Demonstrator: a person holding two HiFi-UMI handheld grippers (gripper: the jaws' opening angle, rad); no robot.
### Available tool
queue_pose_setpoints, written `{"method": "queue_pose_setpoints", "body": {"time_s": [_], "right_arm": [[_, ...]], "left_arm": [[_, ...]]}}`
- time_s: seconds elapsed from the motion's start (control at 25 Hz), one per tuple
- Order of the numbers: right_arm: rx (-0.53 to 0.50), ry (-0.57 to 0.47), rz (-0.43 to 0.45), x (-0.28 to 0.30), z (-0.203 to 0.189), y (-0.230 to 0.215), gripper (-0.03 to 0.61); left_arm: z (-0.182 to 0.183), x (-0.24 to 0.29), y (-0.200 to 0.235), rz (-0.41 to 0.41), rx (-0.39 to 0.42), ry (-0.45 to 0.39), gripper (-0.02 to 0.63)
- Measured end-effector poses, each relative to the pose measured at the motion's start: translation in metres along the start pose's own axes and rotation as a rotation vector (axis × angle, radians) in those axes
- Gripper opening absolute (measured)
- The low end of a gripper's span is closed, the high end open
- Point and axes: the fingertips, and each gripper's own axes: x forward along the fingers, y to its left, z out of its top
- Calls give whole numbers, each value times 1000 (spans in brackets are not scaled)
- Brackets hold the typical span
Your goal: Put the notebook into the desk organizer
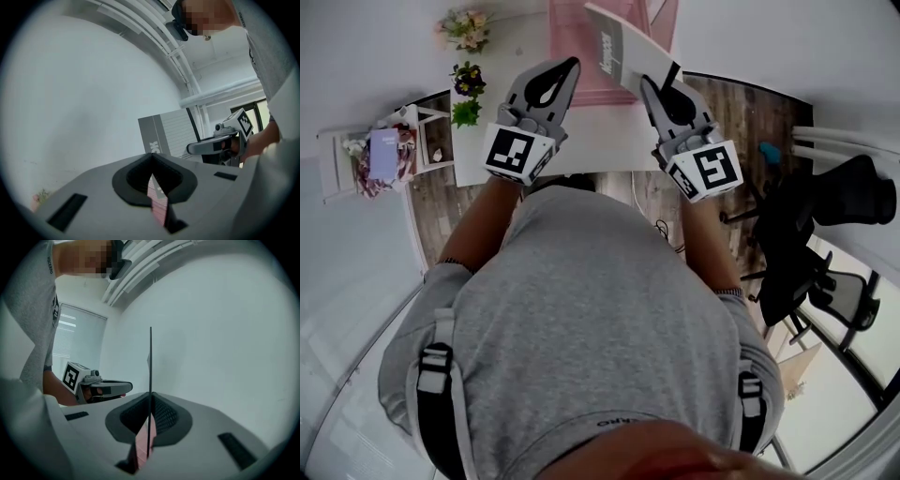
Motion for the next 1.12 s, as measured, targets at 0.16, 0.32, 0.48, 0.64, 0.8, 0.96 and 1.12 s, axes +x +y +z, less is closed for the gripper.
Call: {"method": "queue_pose_setpoints", "body": {"time_s": [0.16, 0.32, 0.48, 0.64, 0.8, 0.96, 1.12], "right_arm": [[97, 44, 52, 33, -7, -9, 15], [207, 90, 93, 46, -16, -17, 17], [302, 126, 115, 62, -24, -28, 17], [413, 182, 171, 80, -36, -40, 17], [513, 229, 230, 97, -46, -50, 17], [567, 289, 285, 112, -58, -55, 17], [612, 334, 336, 121, -70, -57, 17]], "left_arm": [[-3, 10, 25, -6, -9, -8, 18], [-4, 17, 29, -18, -17, -14, 20], [-8, 21, 40, 0, -23, -3, 20], [-13, 27, 45, 23, -19, -6, 18], [-14, 30, 49, 81, -18, -2, 18], [-14, 31, 55, 148, -5, 4, 18], [-13, 33, 56, 208, 9, 8, 18]]}}
